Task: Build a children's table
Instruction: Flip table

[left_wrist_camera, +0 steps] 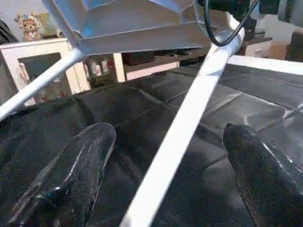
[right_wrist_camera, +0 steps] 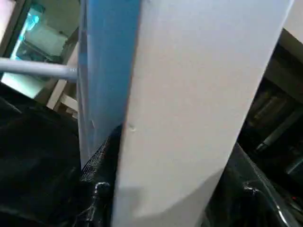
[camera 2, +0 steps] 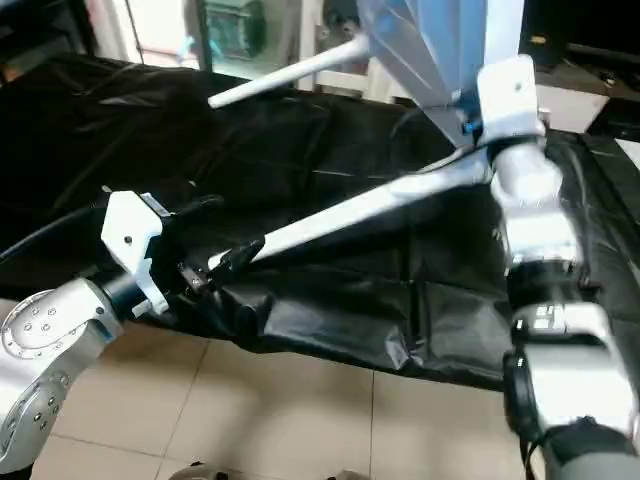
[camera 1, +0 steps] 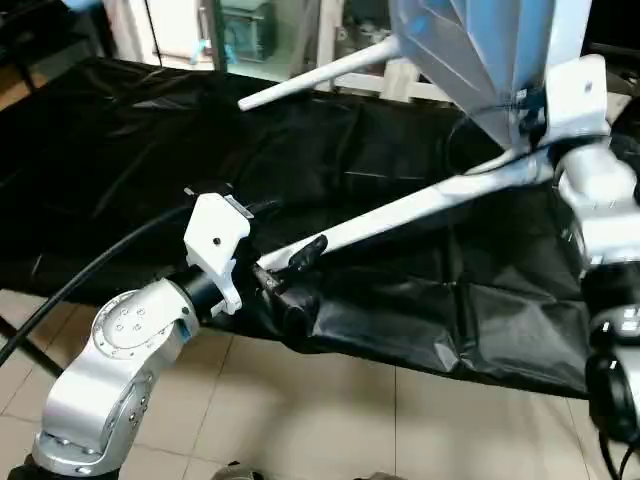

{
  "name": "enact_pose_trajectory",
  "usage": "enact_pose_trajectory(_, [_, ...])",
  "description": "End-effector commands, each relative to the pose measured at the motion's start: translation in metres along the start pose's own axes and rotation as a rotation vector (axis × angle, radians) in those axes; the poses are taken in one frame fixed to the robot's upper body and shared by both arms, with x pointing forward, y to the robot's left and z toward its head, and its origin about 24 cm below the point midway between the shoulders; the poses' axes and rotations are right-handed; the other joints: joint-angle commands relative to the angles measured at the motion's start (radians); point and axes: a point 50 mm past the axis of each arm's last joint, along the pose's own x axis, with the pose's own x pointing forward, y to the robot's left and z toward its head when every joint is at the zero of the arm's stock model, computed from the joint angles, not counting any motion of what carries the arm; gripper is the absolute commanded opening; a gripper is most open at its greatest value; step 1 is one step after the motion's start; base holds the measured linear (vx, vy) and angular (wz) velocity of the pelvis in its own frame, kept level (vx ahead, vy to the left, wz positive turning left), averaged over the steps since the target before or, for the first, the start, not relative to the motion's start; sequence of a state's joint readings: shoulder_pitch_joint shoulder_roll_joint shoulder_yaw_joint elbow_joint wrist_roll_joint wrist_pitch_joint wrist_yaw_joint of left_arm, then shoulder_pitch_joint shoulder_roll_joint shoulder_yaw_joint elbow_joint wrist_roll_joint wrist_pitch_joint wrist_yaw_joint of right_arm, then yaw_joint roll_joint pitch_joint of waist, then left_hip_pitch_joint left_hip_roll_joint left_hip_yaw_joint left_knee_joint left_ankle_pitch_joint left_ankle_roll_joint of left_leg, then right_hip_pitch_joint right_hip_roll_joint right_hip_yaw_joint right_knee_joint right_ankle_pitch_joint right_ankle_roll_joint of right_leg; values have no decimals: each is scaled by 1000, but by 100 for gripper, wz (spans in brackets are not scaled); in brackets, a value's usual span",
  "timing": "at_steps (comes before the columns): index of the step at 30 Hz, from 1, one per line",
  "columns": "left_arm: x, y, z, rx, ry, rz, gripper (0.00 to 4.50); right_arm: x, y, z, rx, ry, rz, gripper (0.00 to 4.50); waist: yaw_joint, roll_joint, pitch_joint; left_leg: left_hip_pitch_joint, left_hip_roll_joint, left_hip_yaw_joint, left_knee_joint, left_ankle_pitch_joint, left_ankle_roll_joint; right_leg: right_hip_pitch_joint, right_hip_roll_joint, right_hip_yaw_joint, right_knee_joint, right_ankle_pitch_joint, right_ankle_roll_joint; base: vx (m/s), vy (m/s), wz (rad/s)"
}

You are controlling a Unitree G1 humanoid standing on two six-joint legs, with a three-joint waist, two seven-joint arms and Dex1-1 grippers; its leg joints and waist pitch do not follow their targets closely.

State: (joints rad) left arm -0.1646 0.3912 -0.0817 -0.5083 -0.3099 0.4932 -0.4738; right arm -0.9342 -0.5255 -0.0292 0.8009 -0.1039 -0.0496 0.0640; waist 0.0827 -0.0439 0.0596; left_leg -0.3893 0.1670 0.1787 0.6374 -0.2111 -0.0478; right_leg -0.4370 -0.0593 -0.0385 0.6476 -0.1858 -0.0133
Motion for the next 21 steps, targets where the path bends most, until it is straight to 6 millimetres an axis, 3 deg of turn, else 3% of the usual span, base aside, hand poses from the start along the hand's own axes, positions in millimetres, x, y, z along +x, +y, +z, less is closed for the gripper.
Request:
enact_pose_trajectory(1, [2, -2, 7, 25, -24, -10, 413, 8, -20, 45, -161, -173, -9, 162, -4, -22, -75, 8, 38, -4, -59, -36, 58, 71, -55, 41, -55, -28, -191, 0, 0, 0])
enact_pose_trajectory(7, [3, -3, 7, 24, -27, -8, 413, 13, -31, 59, -266, -212, -41, 159, -8, -28, -73, 7, 39, -3, -57, -43, 68, 70, -55, 40, -56, -38, -195, 0, 0, 0])
enact_pose_trajectory(15, [2, -4, 7, 24, -29, 0, 413, 15, -37, 71, -407, -248, -74, 153, -11, -30, -69, 10, 40, -4, -57, -69, 53, 65, -54, 39, -58, -79, -180, 0, 0, 0])
enact_pose_trajectory(21, [2, -5, 8, 26, -31, 0, 413, 16, -41, 77, -475, -253, -87, 151, -5, -29, -67, 14, 43, -4, -59, -82, 33, 63, -52, 40, -57, -68, -182, 0, 0, 0])
